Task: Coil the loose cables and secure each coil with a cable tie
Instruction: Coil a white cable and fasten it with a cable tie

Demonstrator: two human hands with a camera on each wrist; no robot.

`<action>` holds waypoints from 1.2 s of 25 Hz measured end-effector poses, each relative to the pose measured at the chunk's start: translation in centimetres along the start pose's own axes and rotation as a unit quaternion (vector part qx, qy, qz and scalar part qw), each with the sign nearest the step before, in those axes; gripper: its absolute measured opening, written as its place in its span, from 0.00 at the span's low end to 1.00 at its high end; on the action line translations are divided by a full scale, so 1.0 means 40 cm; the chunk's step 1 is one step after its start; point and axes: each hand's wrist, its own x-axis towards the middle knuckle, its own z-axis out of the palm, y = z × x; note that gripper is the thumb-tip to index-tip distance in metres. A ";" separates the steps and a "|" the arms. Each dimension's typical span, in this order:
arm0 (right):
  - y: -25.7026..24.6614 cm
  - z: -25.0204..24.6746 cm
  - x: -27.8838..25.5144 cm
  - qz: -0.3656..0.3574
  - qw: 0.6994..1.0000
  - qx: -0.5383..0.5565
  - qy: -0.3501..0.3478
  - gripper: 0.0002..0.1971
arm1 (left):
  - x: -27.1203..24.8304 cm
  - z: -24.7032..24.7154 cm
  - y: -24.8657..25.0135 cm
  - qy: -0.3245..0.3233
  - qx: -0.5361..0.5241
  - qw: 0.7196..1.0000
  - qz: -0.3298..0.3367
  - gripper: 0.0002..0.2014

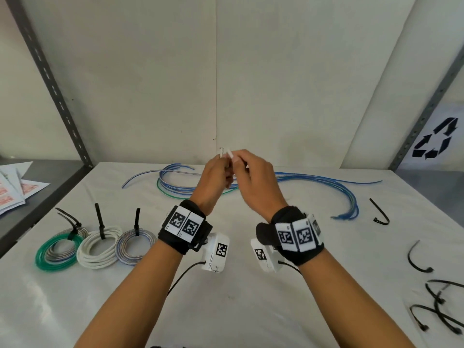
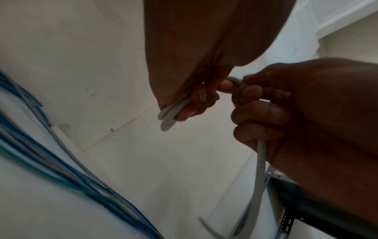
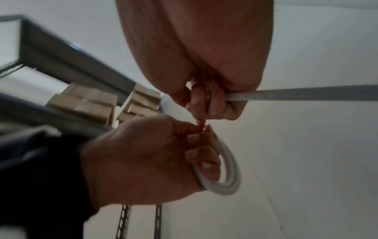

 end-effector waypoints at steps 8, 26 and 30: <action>0.028 0.033 -0.023 -0.105 0.988 -0.116 -0.019 0.10 | 0.006 0.009 0.007 0.066 -0.238 0.968 -0.041 0.18; 0.158 -0.164 0.017 0.193 0.952 -0.184 -0.151 0.21 | 0.008 -0.076 0.031 -0.050 -0.182 0.979 -0.072 0.19; 0.147 -0.125 0.033 0.203 0.963 -0.169 -0.052 0.18 | -0.012 -0.015 0.029 -0.111 0.007 0.992 -0.063 0.20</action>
